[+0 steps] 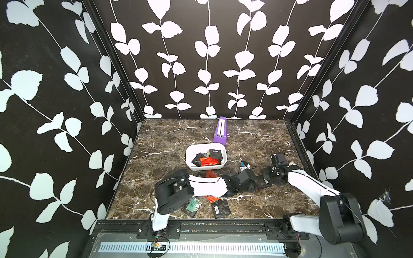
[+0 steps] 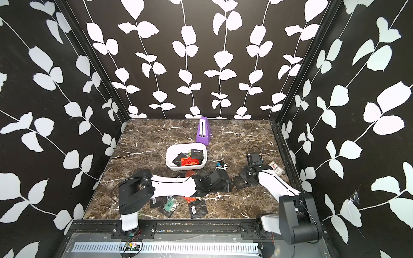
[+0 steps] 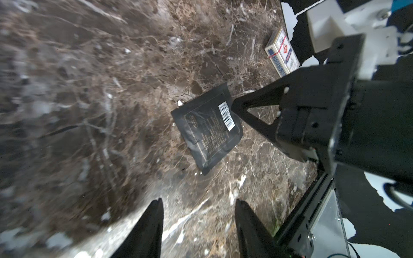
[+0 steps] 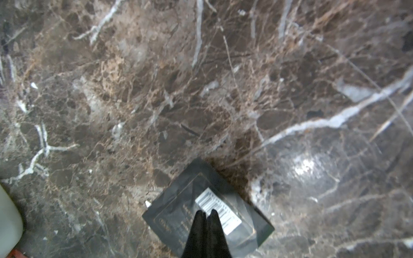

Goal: Put the tea bags into the storage box
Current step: Pick up the tea bag from the center of the board.

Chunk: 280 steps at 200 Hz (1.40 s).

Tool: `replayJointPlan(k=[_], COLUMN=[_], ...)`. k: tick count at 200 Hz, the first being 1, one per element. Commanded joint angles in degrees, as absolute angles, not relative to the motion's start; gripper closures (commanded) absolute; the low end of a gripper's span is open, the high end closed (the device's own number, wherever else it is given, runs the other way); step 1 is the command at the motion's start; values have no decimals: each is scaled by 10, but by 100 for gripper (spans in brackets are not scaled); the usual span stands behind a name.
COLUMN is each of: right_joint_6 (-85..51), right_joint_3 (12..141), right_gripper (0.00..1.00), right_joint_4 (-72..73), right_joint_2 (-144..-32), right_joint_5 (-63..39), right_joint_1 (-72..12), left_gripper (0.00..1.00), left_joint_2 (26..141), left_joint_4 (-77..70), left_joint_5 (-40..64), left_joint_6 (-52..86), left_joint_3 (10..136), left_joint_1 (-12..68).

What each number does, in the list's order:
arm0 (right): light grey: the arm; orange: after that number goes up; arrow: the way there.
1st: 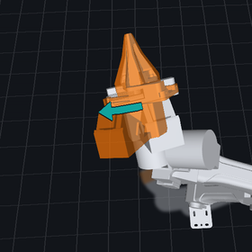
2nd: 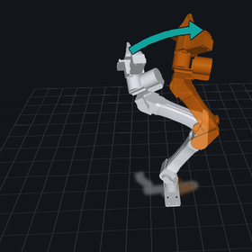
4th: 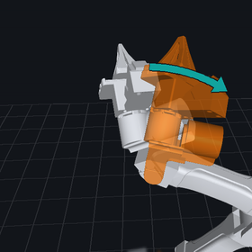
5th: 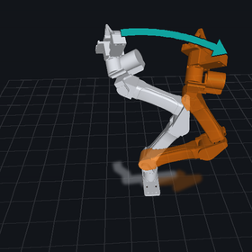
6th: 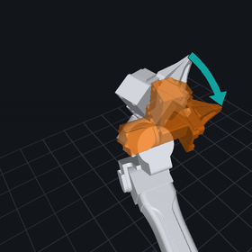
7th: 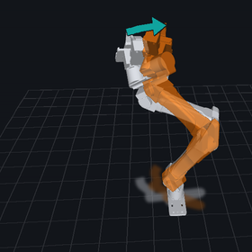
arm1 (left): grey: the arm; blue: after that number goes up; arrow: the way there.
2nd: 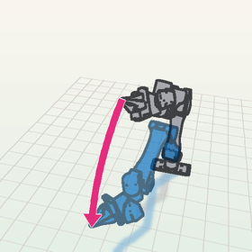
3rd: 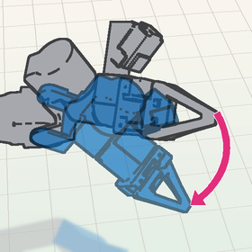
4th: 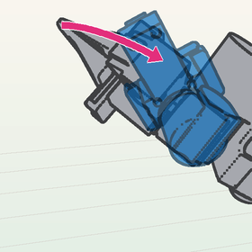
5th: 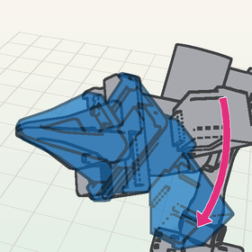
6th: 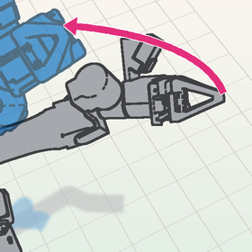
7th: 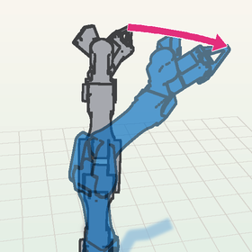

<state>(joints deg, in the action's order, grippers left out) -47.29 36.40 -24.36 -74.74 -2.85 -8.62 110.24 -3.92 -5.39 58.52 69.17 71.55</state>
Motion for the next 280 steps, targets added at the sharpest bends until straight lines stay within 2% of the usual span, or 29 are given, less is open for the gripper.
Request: replayJointPlan(k=[1,107,280], right_joint_6=[-460,-439,-435], right_joint_3=[345,363,374], right_gripper=[100,100,100], right_joint_4=[-229,-233,-240], right_joint_2=[-760,-811,-822], right_joint_5=[-28,-24,-24], right_joint_1=[-78,-69,-69], left_gripper=[51,54,68], left_joint_2=[1115,1194,1279], left_joint_4=[-60,-61,-54], left_joint_5=[-48,-63,-97], left_joint_6=[592,589,694], left_joint_3=[711,754,789], left_joint_1=[717,718,717])
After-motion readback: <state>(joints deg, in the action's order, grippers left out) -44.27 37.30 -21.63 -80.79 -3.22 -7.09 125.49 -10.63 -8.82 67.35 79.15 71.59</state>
